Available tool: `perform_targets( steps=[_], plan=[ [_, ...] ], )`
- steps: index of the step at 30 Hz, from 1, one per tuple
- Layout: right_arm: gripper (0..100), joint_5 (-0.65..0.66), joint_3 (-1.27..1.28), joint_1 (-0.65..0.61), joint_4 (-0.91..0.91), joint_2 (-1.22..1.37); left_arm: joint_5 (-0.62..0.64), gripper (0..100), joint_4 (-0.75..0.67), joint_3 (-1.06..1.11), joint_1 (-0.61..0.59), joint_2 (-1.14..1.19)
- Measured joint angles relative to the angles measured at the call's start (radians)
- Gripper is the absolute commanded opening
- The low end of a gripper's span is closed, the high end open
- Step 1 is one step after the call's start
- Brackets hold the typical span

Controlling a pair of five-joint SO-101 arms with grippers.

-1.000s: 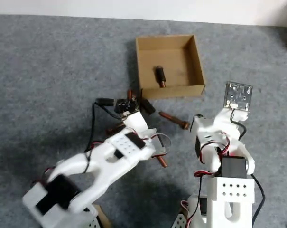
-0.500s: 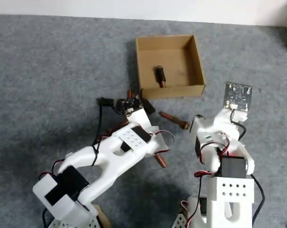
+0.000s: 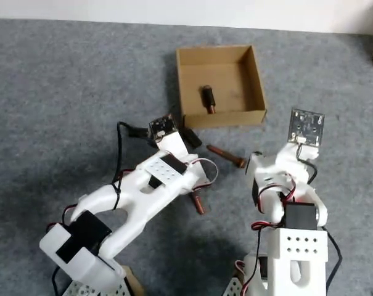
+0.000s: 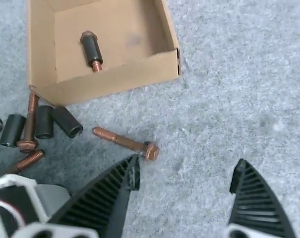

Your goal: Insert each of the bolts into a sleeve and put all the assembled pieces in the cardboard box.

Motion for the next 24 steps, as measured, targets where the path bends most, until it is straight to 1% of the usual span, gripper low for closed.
perform_targets(
  steps=[4, 8, 11, 15, 18, 22, 24],
  plan=[
    [28.3, 0.000, 0.055, 0.000, -0.063, 0.000, -0.025, 1, 0.000, 0.000, -0.046, 0.000],
    [28.3, 0.000, 0.068, -0.003, -0.075, 0.000, -0.149, 1, 0.012, 0.000, -0.092, -0.031],
    [28.3, 0.000, 0.068, -0.051, -0.071, 0.000, -0.229, 1, 0.049, 0.000, -0.120, -0.084],
    [28.3, 0.000, 0.068, -0.149, -0.021, 0.000, -0.371, 1, 0.130, 0.000, -0.110, -0.118],
    [28.3, 0.000, 0.068, -0.180, -0.017, 0.000, -0.480, 1, 0.213, -0.008, -0.118, -0.121],
    [28.3, 0.006, 0.068, -0.183, -0.015, 0.000, -0.509, 1, 0.334, -0.046, -0.186, -0.124],
    [28.3, 0.044, 0.068, -0.184, -0.015, 0.000, -0.519, 1, 0.377, -0.055, -0.227, -0.124]
  ],
)
